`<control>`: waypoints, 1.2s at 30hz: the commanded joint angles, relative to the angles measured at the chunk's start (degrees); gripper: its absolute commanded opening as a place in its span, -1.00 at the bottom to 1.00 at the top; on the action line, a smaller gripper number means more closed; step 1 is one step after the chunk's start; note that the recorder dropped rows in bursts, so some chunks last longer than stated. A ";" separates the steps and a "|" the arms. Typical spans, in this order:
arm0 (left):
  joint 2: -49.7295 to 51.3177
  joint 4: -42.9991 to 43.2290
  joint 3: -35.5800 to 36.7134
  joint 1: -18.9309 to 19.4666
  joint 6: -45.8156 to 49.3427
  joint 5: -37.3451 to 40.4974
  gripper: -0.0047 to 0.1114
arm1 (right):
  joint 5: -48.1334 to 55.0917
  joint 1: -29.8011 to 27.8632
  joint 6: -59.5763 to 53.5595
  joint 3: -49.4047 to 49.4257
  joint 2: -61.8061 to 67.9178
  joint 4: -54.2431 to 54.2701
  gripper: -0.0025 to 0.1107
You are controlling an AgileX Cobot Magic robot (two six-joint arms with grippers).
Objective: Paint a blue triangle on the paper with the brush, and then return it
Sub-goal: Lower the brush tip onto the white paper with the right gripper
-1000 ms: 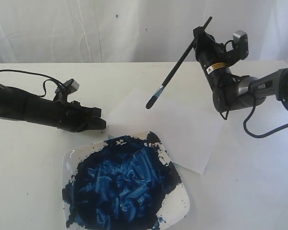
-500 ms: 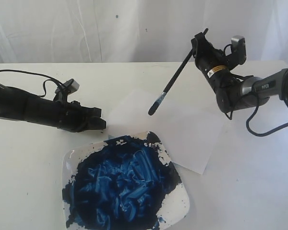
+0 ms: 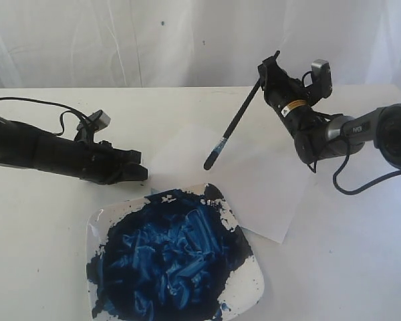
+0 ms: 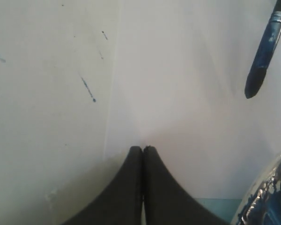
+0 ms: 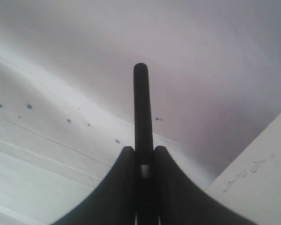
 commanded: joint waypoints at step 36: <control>2.36 1.16 1.03 -0.36 -1.51 -1.87 -0.92 | -2.35 -1.11 -7.63 -0.43 0.20 -2.76 -0.96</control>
